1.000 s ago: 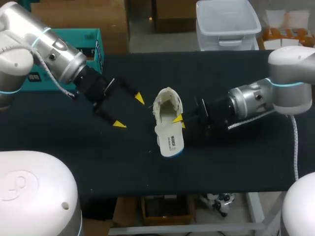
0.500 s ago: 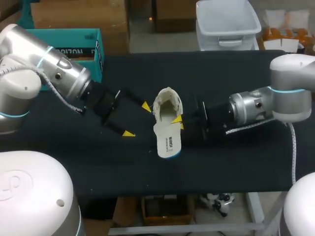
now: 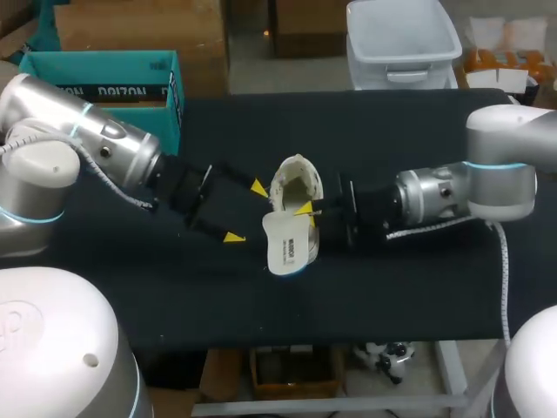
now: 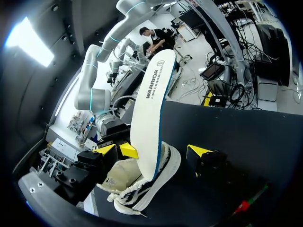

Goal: Open the shoe tongue, take the insole out of the shoe, put the insole back into the shoe, and pack the shoe into the shoebox

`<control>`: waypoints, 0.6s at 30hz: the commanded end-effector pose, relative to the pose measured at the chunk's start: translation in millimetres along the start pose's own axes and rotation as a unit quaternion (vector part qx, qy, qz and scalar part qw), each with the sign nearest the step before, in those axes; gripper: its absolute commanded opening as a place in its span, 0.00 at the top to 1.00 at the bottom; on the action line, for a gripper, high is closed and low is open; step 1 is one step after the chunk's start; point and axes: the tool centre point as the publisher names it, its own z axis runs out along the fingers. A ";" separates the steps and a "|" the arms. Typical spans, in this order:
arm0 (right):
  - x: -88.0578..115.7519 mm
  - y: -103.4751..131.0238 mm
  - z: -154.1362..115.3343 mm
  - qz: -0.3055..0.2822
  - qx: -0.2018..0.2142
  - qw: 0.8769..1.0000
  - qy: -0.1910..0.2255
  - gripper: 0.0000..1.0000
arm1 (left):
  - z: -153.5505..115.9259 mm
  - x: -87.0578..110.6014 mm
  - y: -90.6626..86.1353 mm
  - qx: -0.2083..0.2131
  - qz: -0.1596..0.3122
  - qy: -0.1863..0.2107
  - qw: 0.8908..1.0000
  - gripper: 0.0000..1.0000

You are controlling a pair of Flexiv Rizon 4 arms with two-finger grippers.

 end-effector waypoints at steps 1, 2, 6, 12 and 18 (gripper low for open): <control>0.0 6.7 -1.5 0.002 0.001 1.000 0.004 1.00 | 8.1 -1.4 12.4 0.011 -0.001 -0.001 1.000 0.00; -0.2 7.3 -2.4 0.002 0.001 1.000 0.005 1.00 | 9.6 -1.8 13.5 0.010 -0.002 -0.004 1.000 0.00; -1.1 5.3 -8.0 0.004 -0.010 1.000 0.012 1.00 | 13.9 -5.0 19.7 0.009 -0.005 -0.007 1.000 0.00; -2.7 -0.9 -12.4 0.003 -0.021 1.000 0.017 1.00 | 19.9 -7.3 20.2 0.012 -0.003 -0.006 1.000 0.00; -4.7 5.5 -15.4 0.007 -0.028 0.999 0.025 1.00 | 27.3 -9.2 22.1 0.014 -0.001 -0.005 1.000 0.00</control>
